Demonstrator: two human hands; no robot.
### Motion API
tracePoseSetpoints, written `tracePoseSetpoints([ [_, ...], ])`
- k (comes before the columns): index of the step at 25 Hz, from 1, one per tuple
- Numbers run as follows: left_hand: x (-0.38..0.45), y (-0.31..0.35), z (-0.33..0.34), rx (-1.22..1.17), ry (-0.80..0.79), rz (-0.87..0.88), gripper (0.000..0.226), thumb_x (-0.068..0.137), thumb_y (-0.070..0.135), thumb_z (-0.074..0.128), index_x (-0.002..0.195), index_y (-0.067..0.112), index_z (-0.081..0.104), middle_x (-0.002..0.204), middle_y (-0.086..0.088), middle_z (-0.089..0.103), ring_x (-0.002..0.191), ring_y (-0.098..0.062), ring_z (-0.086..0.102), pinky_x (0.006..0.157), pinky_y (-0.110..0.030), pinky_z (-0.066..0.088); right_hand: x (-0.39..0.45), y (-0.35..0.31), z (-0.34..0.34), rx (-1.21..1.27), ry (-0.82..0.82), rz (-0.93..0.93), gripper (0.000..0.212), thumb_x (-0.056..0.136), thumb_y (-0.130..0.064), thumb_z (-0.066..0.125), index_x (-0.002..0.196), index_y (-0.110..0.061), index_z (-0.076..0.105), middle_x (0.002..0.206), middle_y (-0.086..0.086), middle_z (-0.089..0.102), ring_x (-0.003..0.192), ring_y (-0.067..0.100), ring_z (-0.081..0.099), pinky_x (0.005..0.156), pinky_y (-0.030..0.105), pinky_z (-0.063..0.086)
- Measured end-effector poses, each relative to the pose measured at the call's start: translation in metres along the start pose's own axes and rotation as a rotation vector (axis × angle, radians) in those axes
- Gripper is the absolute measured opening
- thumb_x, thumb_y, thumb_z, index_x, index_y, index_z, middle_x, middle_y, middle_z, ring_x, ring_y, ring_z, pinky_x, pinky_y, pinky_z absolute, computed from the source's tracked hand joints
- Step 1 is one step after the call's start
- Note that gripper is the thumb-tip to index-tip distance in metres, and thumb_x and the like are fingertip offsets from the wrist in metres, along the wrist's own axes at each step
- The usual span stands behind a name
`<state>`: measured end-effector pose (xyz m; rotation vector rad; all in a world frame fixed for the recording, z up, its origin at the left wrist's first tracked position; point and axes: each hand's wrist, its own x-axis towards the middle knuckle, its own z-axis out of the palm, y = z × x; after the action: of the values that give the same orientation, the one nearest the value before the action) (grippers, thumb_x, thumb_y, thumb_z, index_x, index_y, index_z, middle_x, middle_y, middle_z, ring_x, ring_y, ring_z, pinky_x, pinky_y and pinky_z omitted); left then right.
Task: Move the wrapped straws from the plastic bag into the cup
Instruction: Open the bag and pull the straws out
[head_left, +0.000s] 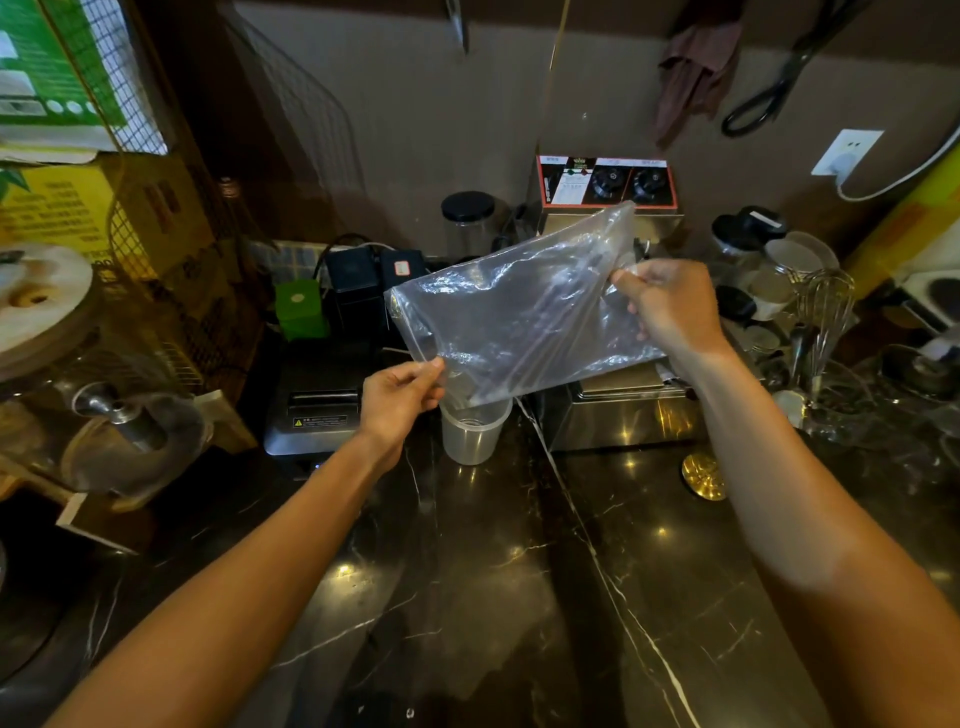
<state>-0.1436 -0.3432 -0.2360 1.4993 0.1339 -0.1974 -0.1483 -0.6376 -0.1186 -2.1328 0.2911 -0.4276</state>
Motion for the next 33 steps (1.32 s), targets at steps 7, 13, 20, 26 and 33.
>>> tracePoseSetpoints([
  [7,-0.004,-0.022,0.011,-0.004,-0.037,-0.087,0.025,0.099,0.019,0.067,0.109,-0.002,0.075,0.097,-0.011,0.076,0.083,-0.015,0.070,0.076,-0.024,0.059,0.011,-0.015,0.003,-0.050,-0.018,-0.131,0.009,0.095,-0.015,0.073,0.091,-0.017,0.081,0.087,0.003,0.078,0.077,0.004,0.072,0.069,0.015,0.055],
  [13,-0.007,-0.033,0.012,-0.018,0.012,-0.121,0.019,0.099,0.017,0.067,0.104,0.001,0.074,0.094,-0.009,0.077,0.075,-0.012,0.070,0.067,-0.020,0.056,0.017,-0.030,0.014,-0.249,-0.011,-0.250,0.015,0.092,-0.023,0.075,0.085,-0.014,0.084,0.072,-0.018,0.067,0.072,-0.010,0.065,0.073,0.010,0.049],
  [20,-0.008,-0.037,0.007,-0.061,0.007,-0.144,0.014,0.098,0.019,0.068,0.103,0.009,0.076,0.101,-0.010,0.079,0.087,-0.016,0.073,0.076,-0.021,0.061,0.018,-0.048,0.022,-0.246,-0.045,-0.272,0.018,0.093,-0.026,0.074,0.081,-0.015,0.081,0.070,-0.006,0.068,0.066,0.010,0.060,0.071,0.034,0.052],
  [26,-0.011,-0.034,0.008,-0.075,-0.011,-0.125,0.020,0.099,0.018,0.067,0.109,0.003,0.076,0.107,-0.017,0.078,0.093,-0.020,0.074,0.081,-0.024,0.063,0.019,-0.065,0.026,-0.299,-0.034,-0.296,0.019,0.092,-0.028,0.072,0.078,-0.017,0.080,0.063,-0.009,0.065,0.063,0.009,0.060,0.071,0.036,0.053],
  [33,-0.016,-0.029,0.007,-0.115,-0.022,-0.113,0.026,0.099,0.017,0.066,0.115,-0.002,0.073,0.111,-0.021,0.077,0.108,-0.034,0.075,0.084,-0.026,0.064,0.015,-0.089,0.025,-0.332,-0.062,-0.326,0.017,0.092,-0.027,0.072,0.089,-0.016,0.084,0.080,0.001,0.076,0.082,0.022,0.072,0.081,0.043,0.058],
])
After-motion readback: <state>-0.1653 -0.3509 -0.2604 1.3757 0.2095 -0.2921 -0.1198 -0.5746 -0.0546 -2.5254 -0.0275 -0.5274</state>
